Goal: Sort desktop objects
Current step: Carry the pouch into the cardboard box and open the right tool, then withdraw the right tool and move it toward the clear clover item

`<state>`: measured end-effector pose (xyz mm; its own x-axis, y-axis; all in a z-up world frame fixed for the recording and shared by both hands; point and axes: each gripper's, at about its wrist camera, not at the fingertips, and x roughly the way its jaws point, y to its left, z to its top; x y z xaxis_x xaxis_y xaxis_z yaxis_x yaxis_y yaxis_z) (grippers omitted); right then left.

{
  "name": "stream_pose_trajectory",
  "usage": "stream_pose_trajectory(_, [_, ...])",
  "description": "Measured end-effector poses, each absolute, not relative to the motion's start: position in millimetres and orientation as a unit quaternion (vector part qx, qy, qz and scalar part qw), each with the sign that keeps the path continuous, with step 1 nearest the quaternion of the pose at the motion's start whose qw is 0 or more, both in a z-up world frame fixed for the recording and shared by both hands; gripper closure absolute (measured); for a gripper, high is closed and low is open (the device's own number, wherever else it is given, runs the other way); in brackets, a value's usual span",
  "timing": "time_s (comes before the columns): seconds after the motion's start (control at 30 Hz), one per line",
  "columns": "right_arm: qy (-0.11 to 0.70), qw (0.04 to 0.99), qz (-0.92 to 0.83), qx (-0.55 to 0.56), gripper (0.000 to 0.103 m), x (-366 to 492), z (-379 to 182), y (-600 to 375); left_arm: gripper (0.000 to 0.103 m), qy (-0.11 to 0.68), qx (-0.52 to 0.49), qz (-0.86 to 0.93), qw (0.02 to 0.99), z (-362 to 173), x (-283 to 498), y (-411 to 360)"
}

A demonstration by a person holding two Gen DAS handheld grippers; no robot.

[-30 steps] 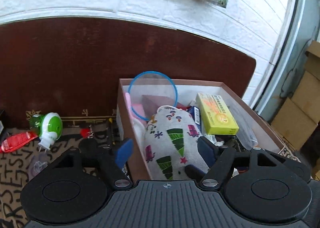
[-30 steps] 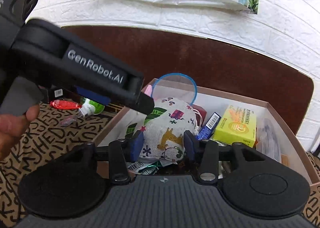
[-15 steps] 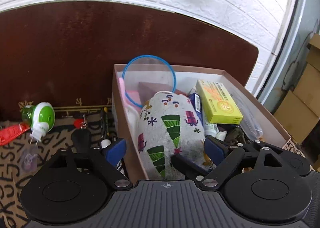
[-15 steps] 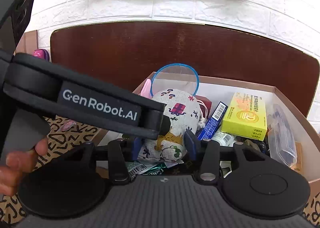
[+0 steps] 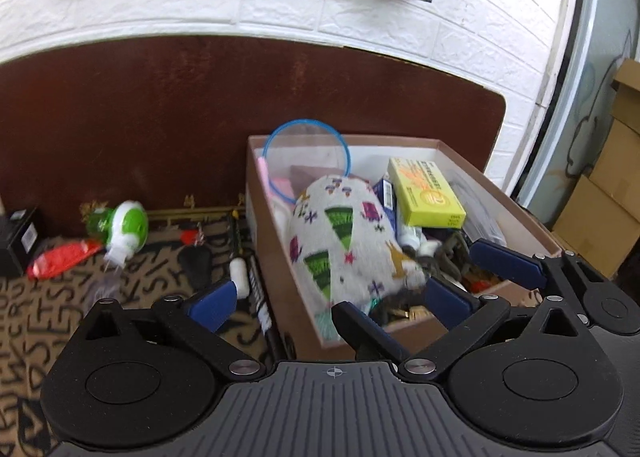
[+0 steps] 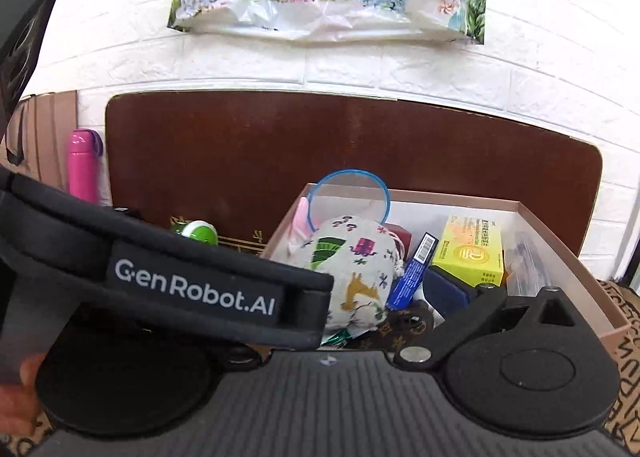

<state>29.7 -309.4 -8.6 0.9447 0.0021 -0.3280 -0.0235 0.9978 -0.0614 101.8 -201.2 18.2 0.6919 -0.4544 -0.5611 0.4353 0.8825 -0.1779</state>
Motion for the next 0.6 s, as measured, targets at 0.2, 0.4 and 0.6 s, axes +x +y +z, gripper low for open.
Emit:
stream_pose_trajectory(0.2, [0.178,0.983,0.008,-0.042,0.0,9.5,-6.8,-289.6,0.0,0.324,0.006,-0.211,0.922,12.6,78.0,-187.5])
stream_pose_trajectory(0.4, [0.18,0.983,0.01,-0.045,0.0,-14.7,-11.4,-267.8,0.0,0.328,-0.015,-0.206,0.922,7.2,50.4,-167.4])
stream_pose_trajectory(0.6, [0.198,0.979,0.018,-0.033,0.0,-25.4,-22.7,-251.0,0.0,0.335,-0.012,-0.188,0.923,-3.6,32.9,-151.8])
